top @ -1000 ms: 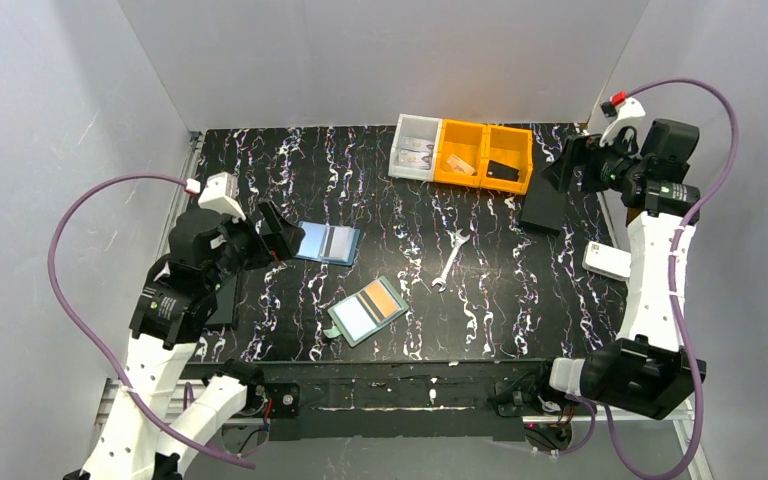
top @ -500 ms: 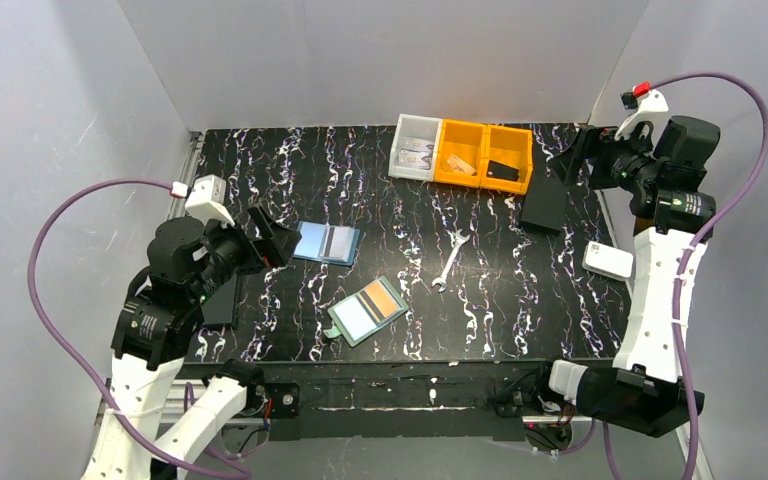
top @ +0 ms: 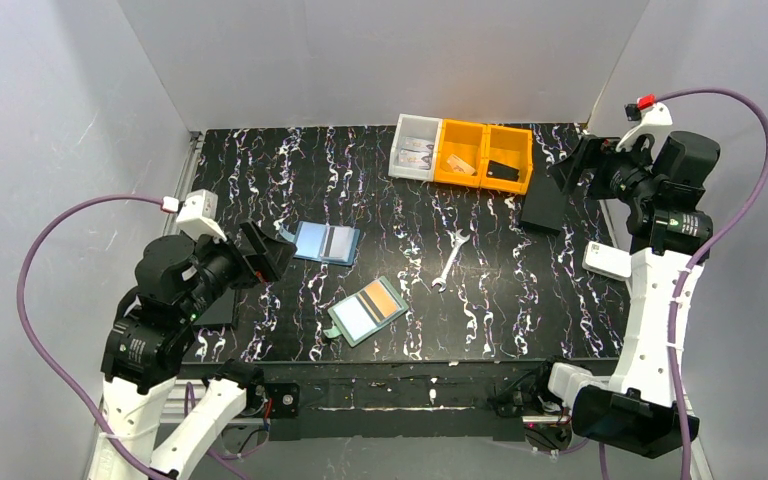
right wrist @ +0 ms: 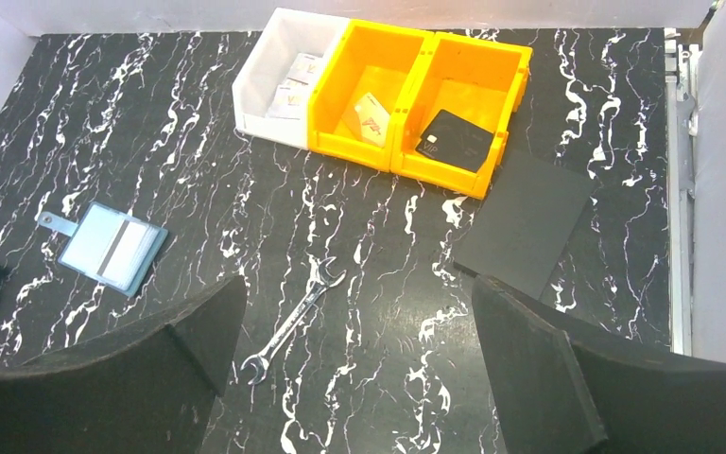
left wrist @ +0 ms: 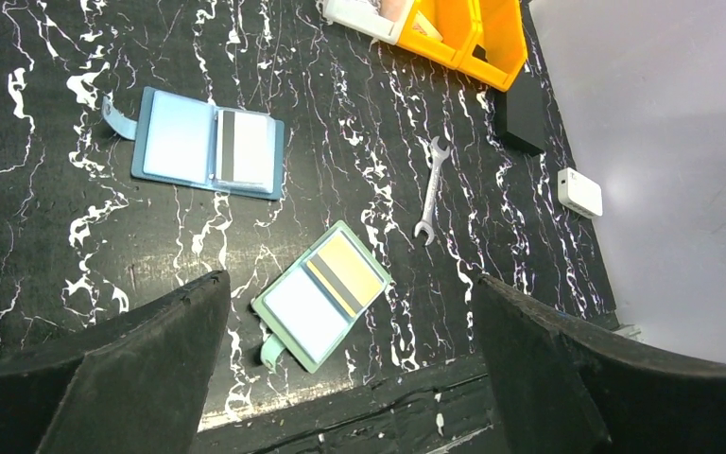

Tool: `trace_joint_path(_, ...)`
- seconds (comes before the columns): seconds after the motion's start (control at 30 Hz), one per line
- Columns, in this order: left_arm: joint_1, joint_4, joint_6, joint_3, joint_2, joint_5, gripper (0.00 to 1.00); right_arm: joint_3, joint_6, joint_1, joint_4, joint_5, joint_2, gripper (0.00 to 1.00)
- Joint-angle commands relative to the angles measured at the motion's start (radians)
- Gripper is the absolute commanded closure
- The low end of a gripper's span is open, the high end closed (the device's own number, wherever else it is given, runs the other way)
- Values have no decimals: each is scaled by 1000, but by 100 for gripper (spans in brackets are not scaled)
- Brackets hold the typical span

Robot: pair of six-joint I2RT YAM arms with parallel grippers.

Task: Take the credit cards out of the card holder
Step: Reset both arms

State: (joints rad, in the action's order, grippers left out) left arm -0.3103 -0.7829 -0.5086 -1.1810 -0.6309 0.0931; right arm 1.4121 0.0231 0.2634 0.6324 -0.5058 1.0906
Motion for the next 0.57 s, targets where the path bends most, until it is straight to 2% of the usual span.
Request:
trace_joint_path(0.0,4,-28,18,17,20,-6,2,-12,13,0,-61,20,-30,1)
trace_joint_path(0.53,4,-40,55,6,36,-38,2,11,34,0,-87,67,-12,2)
